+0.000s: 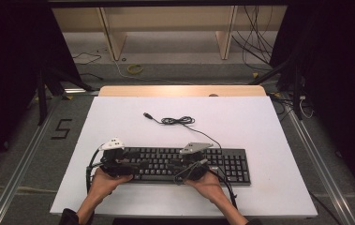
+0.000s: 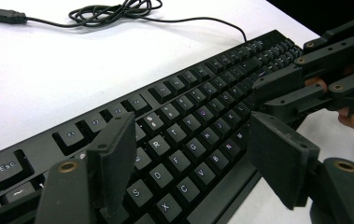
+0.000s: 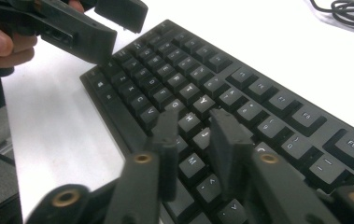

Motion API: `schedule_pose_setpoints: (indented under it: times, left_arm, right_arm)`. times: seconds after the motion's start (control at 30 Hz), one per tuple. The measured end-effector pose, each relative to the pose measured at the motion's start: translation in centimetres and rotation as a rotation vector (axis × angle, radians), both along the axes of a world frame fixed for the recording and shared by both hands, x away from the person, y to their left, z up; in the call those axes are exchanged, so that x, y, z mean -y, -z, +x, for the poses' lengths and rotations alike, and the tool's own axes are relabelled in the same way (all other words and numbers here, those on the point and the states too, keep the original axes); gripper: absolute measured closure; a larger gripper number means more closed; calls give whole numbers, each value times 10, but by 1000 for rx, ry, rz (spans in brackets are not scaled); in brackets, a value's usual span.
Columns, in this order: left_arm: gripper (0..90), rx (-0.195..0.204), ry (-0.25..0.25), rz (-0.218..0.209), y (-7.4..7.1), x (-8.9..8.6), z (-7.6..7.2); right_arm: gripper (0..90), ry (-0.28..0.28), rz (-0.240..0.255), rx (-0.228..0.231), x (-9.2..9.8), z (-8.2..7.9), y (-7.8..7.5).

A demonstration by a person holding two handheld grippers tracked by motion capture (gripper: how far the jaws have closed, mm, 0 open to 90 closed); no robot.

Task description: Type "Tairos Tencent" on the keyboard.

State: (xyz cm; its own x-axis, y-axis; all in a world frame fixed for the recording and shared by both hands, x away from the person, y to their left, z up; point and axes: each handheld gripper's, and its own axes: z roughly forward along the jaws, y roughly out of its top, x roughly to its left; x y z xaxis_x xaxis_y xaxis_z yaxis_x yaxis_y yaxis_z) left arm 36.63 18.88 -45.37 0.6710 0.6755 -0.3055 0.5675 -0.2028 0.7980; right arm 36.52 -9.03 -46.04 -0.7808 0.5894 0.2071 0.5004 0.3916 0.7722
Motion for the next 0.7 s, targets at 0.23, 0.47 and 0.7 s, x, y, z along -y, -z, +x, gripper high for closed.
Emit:
schedule_pose_setpoints:
  times: [0.23, 0.47, 0.7]
  left_arm:
    - [328, -4, 4, 7, 1, 0, 2]
    - [331, -5, 7, 12, 0, 2, 3]
    - [382, -18, 28, 20, 1, 5, 6]
  right_arm:
    - [597, 8, 31, 3, 7, 0, -5]
    - [537, 24, 31, 4, 13, -1, -7]
    - [456, 32, 28, 21, 20, -3, -9]
